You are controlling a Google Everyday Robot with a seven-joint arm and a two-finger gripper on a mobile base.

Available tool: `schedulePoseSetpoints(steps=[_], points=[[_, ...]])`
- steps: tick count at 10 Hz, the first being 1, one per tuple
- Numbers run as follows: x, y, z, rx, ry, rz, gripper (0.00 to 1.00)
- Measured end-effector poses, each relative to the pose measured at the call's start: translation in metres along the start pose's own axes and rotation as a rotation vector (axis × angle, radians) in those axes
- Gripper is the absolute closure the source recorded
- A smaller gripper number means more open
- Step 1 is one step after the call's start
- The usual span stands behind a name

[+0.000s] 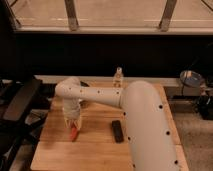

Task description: Drag the pepper across the table

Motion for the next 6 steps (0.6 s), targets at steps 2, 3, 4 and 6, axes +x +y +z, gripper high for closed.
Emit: schedulePoseSetpoints(steps=[2, 3, 4, 6], points=[[0.014, 0.005, -0.007, 0.005, -0.012, 0.009, 0.96], [0.014, 0.005, -0.008, 0.007, -0.017, 0.011, 0.96], [0.018, 0.01, -0.012, 0.012, -0.026, 0.018, 0.96], [0.036, 0.018, -0.018, 0.019, -0.039, 0.032, 0.96]])
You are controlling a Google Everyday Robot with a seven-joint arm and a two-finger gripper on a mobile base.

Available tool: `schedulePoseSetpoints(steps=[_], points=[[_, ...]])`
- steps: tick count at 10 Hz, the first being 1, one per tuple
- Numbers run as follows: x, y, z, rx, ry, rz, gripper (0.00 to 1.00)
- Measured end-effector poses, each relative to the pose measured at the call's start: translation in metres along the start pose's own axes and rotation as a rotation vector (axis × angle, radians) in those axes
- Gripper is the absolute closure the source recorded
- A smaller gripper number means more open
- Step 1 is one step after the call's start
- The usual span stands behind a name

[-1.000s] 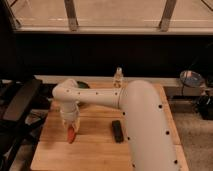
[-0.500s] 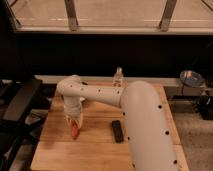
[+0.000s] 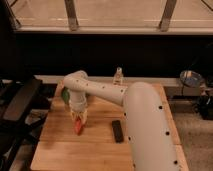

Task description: Drag the pepper across the table

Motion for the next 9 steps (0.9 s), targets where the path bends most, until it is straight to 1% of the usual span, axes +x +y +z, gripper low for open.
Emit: schedulePoseSetpoints(steps=[2, 4, 7, 9], points=[[0.011, 0.005, -0.008, 0.01, -0.016, 0.015, 0.96], [0.017, 0.006, -0.012, 0.017, -0.023, 0.022, 0.96], [0.049, 0.017, -0.029, 0.037, -0.043, 0.055, 0.96], [0.069, 0.022, -0.04, 0.049, -0.065, 0.077, 0.96]])
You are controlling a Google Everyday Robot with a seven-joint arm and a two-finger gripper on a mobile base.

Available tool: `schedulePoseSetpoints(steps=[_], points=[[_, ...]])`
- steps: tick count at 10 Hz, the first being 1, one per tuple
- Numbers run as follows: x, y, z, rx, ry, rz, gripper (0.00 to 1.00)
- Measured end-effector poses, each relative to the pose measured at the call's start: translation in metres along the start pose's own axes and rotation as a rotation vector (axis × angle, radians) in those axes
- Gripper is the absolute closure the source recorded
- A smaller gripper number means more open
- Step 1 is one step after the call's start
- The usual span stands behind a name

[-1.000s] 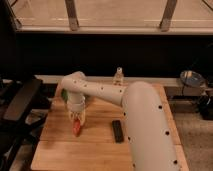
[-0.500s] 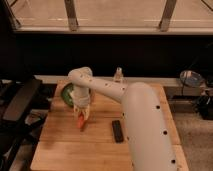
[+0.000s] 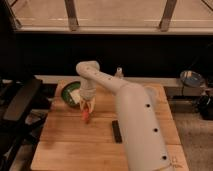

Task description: Drag the pepper across the table

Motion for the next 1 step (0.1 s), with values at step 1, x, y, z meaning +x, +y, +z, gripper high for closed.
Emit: schedulePoseSetpoints(steps=[1], points=[[0.0067, 0.004, -0.0039, 0.006, -0.009, 0.011, 0.96]])
